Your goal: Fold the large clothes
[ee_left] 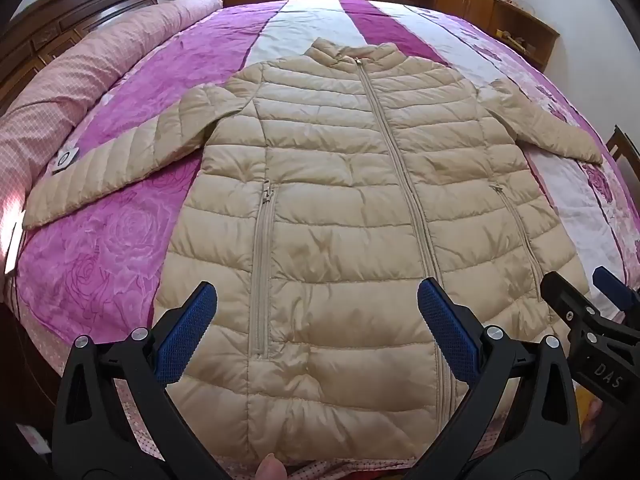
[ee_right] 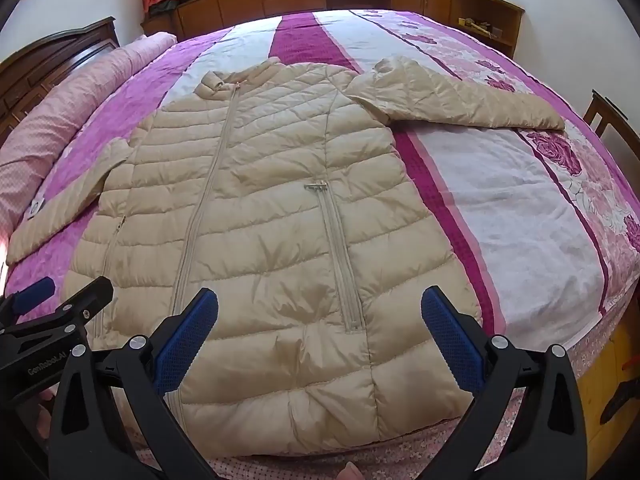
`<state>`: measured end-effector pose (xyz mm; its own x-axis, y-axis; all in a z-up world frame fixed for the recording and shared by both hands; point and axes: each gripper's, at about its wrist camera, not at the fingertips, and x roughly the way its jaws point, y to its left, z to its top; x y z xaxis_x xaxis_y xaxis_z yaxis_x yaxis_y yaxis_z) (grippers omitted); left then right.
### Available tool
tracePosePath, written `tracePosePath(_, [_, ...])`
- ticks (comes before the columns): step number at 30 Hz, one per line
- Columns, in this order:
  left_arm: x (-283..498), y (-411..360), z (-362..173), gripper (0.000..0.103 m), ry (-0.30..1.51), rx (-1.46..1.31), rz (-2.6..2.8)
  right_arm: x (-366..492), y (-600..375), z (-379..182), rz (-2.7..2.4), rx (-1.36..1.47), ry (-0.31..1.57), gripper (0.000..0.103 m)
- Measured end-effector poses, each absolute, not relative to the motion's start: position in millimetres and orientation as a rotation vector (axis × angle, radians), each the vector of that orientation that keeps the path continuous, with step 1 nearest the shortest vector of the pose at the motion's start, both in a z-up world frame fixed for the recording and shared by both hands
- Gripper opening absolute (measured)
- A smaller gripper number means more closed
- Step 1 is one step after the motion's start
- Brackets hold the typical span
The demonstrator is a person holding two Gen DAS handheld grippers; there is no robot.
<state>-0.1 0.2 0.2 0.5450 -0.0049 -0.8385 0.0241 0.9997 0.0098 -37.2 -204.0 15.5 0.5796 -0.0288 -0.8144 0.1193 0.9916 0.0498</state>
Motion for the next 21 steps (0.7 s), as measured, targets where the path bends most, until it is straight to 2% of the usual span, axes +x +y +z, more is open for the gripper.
tracePosePath(21, [-2.6, -2.1, -0.6, 0.1, 1.008, 0.017, -0.028, -45.2, -201.1, 16.0, -0.084, 0.103, 0.952, 0.098])
